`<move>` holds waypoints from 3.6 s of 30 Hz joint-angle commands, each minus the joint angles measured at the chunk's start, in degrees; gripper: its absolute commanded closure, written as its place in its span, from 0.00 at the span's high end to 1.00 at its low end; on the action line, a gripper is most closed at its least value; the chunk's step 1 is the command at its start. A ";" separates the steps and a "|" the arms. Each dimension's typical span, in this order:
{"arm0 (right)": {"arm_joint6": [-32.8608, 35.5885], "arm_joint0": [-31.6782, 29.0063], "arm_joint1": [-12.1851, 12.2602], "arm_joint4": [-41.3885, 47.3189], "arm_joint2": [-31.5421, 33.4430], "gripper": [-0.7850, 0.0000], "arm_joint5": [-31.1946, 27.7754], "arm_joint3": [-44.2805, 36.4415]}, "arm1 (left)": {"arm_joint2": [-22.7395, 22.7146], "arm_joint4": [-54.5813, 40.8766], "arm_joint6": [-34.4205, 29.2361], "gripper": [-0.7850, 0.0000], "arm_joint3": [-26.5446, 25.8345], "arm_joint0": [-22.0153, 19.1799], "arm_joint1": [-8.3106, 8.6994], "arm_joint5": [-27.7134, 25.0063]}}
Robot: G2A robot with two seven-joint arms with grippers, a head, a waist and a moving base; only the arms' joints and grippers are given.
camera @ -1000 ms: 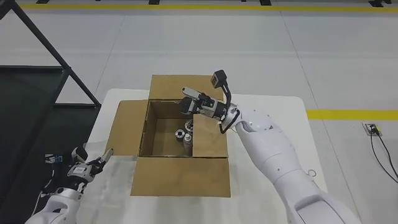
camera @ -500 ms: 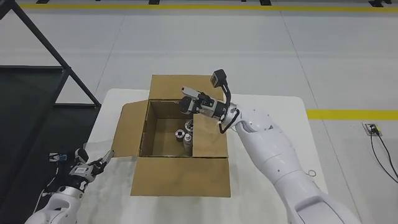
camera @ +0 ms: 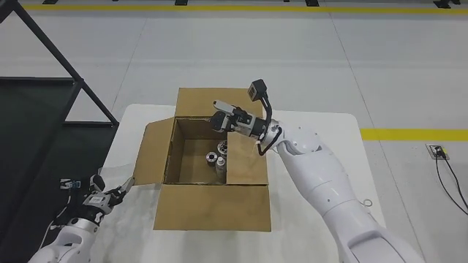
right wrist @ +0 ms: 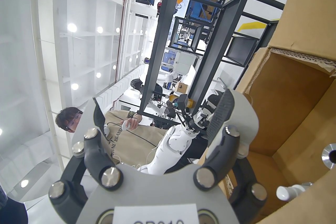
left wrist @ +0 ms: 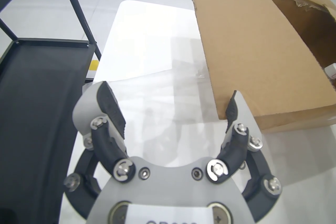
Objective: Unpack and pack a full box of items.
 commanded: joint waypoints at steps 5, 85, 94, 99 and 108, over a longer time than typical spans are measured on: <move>-0.39 -0.17 0.25 -0.55 0.20 1.00 0.37 -0.53 | 0.19 0.23 -0.33 1.00 0.22 -0.18 0.04 -0.27; -0.92 -11.00 6.97 0.50 11.08 1.00 2.19 -14.81 | -5.44 -1.16 -0.47 1.00 -34.87 7.17 0.15 -2.93; -0.92 -11.00 6.97 0.50 11.08 1.00 2.19 -14.81 | -4.90 -0.65 -1.44 1.00 -34.71 6.53 0.20 -2.92; -2.13 -12.35 7.10 0.87 11.22 1.00 3.03 -16.76 | -2.94 -3.70 -5.09 1.00 -33.69 5.98 0.19 -2.98; 5.51 -15.52 8.71 5.79 14.72 1.00 1.61 -20.56 | 3.70 -12.54 -21.11 1.00 -32.03 -3.79 0.67 -1.20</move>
